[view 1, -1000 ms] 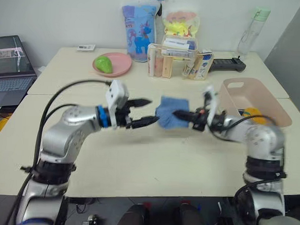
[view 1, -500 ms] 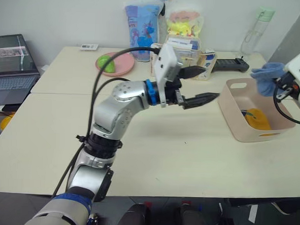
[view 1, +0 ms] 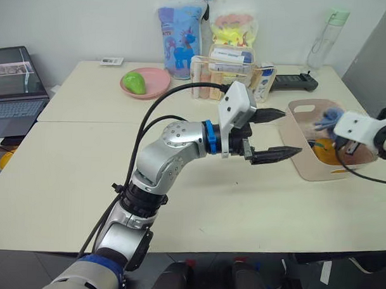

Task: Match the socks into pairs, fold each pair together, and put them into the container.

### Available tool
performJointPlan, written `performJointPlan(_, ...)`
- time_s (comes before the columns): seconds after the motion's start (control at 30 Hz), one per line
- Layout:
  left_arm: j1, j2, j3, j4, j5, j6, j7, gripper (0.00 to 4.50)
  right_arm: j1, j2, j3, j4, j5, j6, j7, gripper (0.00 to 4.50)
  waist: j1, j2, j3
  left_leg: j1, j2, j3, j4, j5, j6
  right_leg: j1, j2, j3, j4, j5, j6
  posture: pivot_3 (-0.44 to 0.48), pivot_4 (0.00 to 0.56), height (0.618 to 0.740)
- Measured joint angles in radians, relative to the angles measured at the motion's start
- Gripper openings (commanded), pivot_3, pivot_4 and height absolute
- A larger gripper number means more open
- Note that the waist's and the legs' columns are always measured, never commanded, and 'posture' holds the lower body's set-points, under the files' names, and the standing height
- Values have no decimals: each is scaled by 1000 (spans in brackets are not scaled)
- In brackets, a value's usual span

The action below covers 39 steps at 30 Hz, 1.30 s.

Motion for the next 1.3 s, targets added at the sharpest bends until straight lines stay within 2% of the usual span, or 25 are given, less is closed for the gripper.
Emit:
performJointPlan(0.2,19,33,-3,-2,12,-10,-10,4467,3,0,8,58,-40,-57,21,0,3,0,0,0,0,0,0,0,0,0,0,0,0,0,0,0,150,740)
performJointPlan(0.4,23,44,-3,4,23,-24,-18,4500,37,-17,-9,45,-17,-69,108,2043,3,0,0,0,0,0,0,0,0,0,0,0,0,0,0,0,150,740)
performJointPlan(0.63,12,38,-3,56,37,-58,-19,4500,40,-71,-61,1,62,-67,277,4355,3,0,0,0,0,0,0,0,0,0,0,-1,0,0,0,0,150,740)
performJointPlan(0.87,-5,52,7,93,57,-90,-20,4500,-25,-113,-102,-97,209,125,532,4355,3,0,0,0,0,-1,0,0,0,0,0,-1,0,0,0,0,150,740)
performJointPlan(1.03,-7,49,14,102,62,-94,-18,4500,-166,-102,-102,-66,204,162,539,4355,4,0,0,0,0,-2,0,0,0,0,0,-1,0,0,0,0,150,740)
performJointPlan(1.13,-8,44,14,103,64,-102,-18,4500,-275,-58,-96,36,135,117,430,3800,4,-1,0,0,0,-2,0,0,0,0,0,-1,0,0,0,0,150,740)
performJointPlan(1.27,-9,34,15,108,65,-105,-18,4500,-320,4,-37,229,4,-27,246,2355,3,-1,0,0,0,-1,0,0,0,0,0,-1,0,0,0,0,150,740)
performJointPlan(1.3,-9,32,15,109,65,-105,-18,4500,-320,16,-27,259,-8,-45,225,2126,3,-1,0,0,0,-1,0,0,0,0,0,-1,0,0,0,0,150,740)
